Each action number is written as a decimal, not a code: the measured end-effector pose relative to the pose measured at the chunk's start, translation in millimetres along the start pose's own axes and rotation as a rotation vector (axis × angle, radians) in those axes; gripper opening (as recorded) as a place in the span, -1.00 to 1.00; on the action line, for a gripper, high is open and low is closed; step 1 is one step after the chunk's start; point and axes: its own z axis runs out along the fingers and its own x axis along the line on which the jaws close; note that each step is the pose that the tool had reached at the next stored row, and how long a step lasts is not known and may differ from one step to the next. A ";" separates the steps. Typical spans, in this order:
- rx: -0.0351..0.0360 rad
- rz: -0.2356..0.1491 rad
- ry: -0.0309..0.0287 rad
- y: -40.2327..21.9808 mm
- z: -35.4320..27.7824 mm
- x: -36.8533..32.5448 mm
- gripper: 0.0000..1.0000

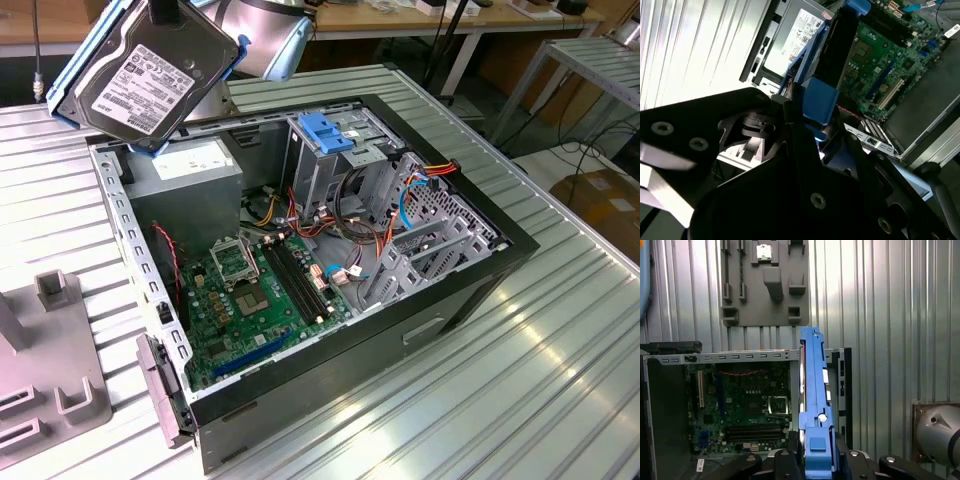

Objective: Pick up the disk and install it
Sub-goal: 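Pick up the disk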

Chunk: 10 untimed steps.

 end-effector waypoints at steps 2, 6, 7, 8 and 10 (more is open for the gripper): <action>-0.0001 0.000 0.0001 -0.1 0.0 0.0 -0.26; -0.0001 0.000 0.0000 -0.1 0.0 0.0 -0.26; -0.0001 0.000 0.0000 -0.1 0.0 0.0 -0.26; -0.0001 0.000 0.0001 -0.6 0.0 -0.1 -0.26; -0.0001 0.000 0.0000 -2.6 0.1 -0.2 -0.26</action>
